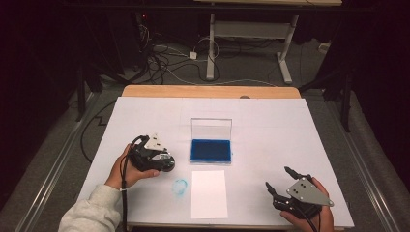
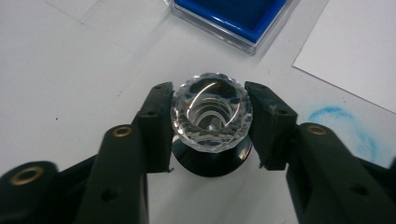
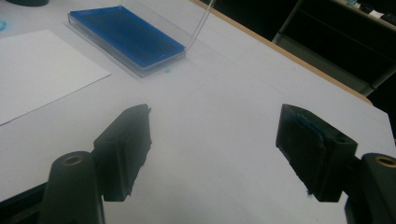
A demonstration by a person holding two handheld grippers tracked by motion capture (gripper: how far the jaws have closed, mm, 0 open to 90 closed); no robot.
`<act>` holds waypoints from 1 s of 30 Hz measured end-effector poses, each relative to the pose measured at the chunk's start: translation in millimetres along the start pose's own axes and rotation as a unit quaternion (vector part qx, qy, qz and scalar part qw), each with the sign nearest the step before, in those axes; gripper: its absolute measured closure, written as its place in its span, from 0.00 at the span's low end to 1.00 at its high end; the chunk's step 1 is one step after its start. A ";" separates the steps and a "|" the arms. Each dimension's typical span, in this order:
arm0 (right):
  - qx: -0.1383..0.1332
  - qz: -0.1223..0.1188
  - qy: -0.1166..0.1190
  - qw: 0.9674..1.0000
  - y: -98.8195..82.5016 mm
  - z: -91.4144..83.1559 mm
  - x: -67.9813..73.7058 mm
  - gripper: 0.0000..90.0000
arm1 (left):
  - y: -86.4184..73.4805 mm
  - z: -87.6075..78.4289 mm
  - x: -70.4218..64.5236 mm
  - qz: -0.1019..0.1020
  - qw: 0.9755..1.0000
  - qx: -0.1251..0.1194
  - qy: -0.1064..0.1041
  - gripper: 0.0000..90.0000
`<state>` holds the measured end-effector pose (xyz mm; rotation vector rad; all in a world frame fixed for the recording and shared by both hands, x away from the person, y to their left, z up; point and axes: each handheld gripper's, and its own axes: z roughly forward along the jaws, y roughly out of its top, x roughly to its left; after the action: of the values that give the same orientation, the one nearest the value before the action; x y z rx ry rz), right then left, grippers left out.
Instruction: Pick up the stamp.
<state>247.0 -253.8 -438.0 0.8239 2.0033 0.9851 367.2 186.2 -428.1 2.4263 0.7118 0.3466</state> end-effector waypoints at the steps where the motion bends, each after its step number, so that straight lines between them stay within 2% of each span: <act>1: 0.000 0.000 0.000 1.000 0.0 0.1 0.0 0.29 | -0.3 -0.2 0.1 0.000 1.000 -0.001 -0.002 0.60; 7: 0.001 -0.002 0.000 1.000 -0.1 0.6 0.7 0.30 | 0.0 0.8 -1.2 0.004 1.000 -0.002 0.002 0.60; 17: -0.001 0.000 0.002 1.000 -0.1 0.7 0.7 0.30 | -3.4 2.3 0.3 -0.008 1.000 -0.017 0.002 0.61; 21: 0.000 -0.001 0.000 1.000 -0.1 1.4 0.2 0.30 | -3.9 1.6 0.3 -0.008 1.000 -0.017 0.011 0.61; 22: 0.000 -0.001 -0.001 1.000 0.1 1.4 0.4 0.30 | -4.2 -0.5 -0.1 -0.009 1.000 -0.024 0.018 0.61; 26: -0.001 -0.002 -0.001 1.000 0.1 1.2 0.4 0.30 | -4.7 -7.5 -1.1 -0.011 0.999 -0.042 0.023 0.61; 30: -0.002 0.000 -0.001 1.000 0.1 1.0 0.4 0.30 | -5.6 -11.8 -2.6 -0.012 0.998 -0.049 0.024 0.61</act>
<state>247.7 -253.1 -438.5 0.8217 1.9982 0.9869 358.1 194.1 -422.3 2.3212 0.7282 0.4219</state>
